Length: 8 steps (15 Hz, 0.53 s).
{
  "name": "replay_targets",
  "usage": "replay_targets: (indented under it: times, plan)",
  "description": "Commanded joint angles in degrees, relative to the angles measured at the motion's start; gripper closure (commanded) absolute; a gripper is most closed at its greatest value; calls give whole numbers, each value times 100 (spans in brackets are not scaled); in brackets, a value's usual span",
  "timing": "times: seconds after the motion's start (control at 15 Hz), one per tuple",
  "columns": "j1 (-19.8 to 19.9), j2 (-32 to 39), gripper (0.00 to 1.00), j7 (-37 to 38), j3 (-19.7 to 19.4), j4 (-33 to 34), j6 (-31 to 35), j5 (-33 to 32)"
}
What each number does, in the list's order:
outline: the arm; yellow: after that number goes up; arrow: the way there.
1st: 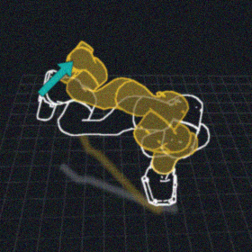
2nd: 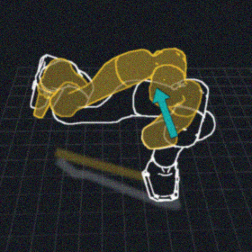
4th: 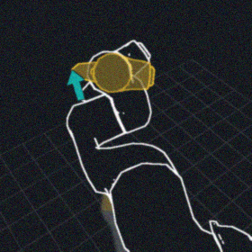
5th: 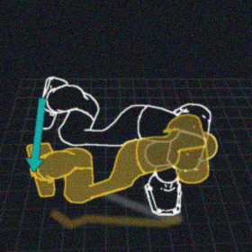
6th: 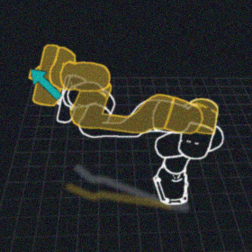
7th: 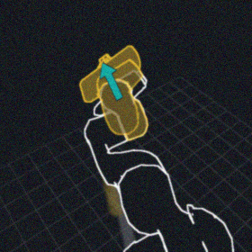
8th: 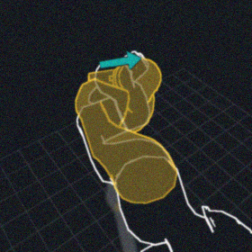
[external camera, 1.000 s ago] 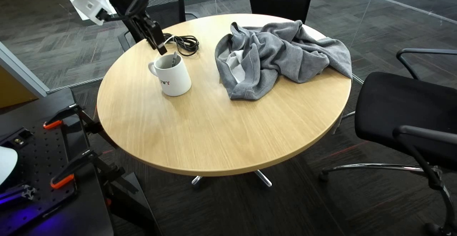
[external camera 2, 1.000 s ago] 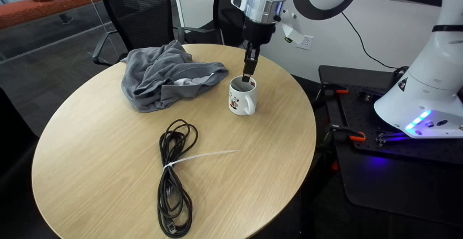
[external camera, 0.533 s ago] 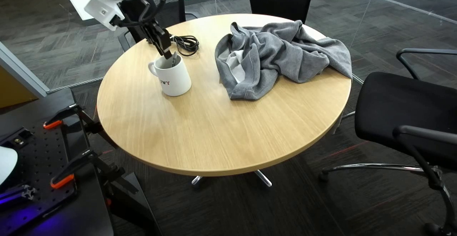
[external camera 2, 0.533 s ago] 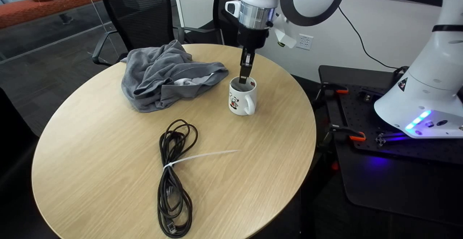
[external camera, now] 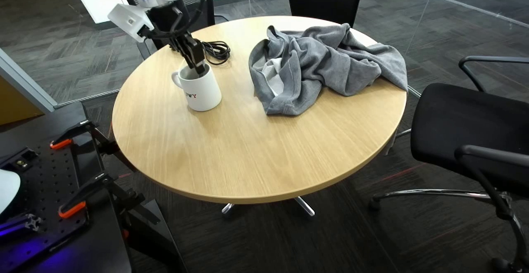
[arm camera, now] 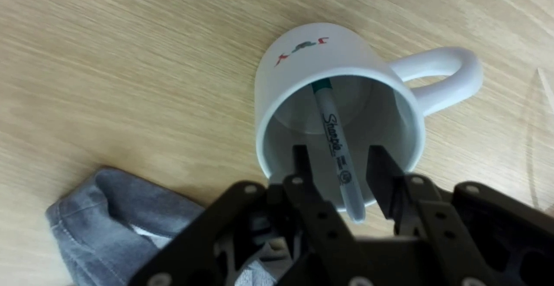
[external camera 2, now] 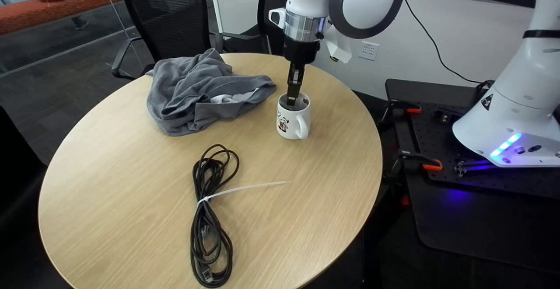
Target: Pick up the pen from the cup and place it on the table
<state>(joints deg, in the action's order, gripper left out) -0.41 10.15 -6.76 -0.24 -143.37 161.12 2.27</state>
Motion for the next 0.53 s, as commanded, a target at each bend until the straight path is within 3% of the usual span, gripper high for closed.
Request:
replay_targets:
  times: [0.0, 0.47]
  plan:
    - [104, 169, 62, -128, 58, 239, -182, -68]
    - [161, 431, 61, -246, 160, 430, -175, 18]
